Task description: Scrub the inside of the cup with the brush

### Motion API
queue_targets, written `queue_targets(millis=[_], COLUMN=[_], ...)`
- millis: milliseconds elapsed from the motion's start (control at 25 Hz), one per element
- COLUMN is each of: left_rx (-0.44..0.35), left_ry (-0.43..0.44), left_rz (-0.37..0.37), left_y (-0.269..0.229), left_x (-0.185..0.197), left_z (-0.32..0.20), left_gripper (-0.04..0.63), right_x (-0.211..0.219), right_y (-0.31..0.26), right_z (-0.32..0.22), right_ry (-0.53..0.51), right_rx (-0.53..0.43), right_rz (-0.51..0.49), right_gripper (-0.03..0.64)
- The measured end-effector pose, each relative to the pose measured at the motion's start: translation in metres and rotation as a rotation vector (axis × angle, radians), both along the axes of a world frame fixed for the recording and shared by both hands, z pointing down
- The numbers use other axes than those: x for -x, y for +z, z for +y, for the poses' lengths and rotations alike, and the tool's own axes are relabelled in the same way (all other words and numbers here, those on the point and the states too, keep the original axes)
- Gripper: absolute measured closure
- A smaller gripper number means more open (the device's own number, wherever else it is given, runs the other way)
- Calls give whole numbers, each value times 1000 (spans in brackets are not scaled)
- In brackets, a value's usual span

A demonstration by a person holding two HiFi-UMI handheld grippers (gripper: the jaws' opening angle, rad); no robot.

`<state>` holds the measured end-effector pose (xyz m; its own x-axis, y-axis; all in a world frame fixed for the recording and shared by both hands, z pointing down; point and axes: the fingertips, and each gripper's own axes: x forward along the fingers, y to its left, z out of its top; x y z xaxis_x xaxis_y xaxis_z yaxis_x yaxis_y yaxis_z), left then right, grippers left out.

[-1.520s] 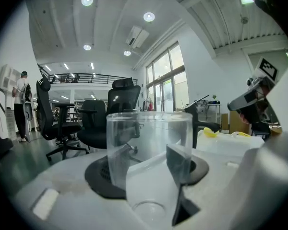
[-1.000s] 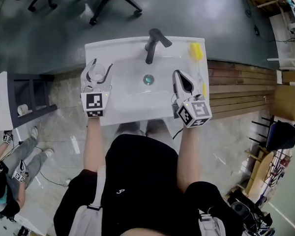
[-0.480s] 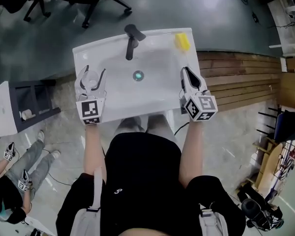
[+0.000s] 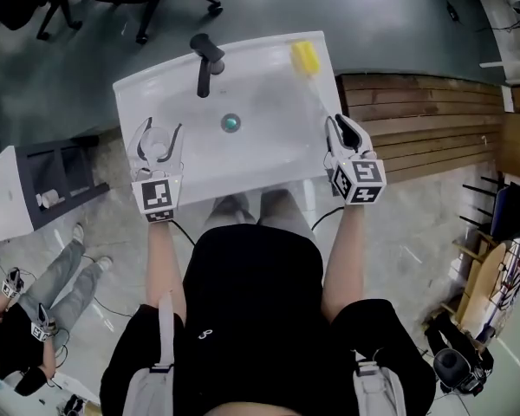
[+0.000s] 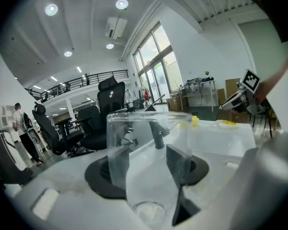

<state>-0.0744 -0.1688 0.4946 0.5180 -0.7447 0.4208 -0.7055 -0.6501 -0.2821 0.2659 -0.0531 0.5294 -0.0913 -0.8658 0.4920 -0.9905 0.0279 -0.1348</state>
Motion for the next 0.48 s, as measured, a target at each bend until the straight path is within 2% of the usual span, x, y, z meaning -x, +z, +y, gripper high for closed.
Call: queue_targets(millis=[320, 480], left_rx=[15, 21], left_ry=[-1, -17], left_rz=[-71, -111], left_y=[8, 11], left_x=[-22, -34], left_z=[20, 32], left_gripper=[330, 330], right_x=[-6, -12], right_y=[51, 68], right_z=[11, 14], right_ry=[-137, -180], right_rx=[175, 233], right_rz=[103, 132], right_gripper=[522, 523])
